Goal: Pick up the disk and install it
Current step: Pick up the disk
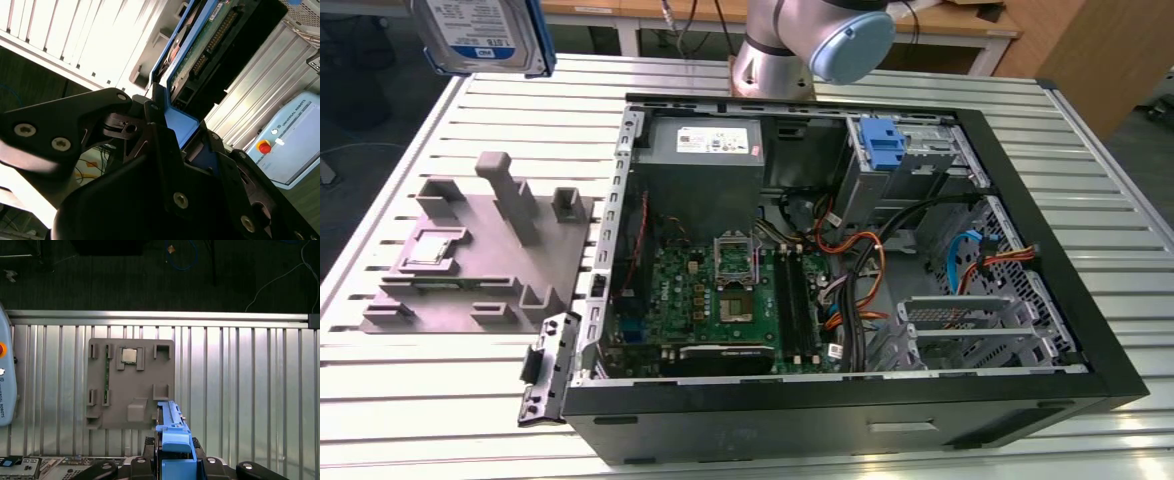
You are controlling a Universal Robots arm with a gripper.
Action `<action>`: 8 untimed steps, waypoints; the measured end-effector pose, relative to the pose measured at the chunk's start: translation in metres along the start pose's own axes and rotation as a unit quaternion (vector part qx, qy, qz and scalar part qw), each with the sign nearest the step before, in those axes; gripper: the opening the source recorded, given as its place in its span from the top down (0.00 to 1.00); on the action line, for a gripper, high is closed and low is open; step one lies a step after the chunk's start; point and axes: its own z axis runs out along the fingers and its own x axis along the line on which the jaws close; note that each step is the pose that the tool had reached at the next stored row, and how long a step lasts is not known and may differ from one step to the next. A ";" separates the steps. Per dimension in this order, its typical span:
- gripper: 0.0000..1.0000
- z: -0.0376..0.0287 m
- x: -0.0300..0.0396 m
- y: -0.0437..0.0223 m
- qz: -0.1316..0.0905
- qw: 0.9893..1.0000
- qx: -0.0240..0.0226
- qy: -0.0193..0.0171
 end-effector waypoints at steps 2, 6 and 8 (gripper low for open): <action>0.64 0.0000 0.0000 -0.0011 0.000 1.000 0.000 0.000; 0.64 0.0000 0.0000 -0.0035 0.000 1.000 0.000 0.000; 0.64 0.0000 0.0000 -0.0047 0.000 1.000 0.000 0.000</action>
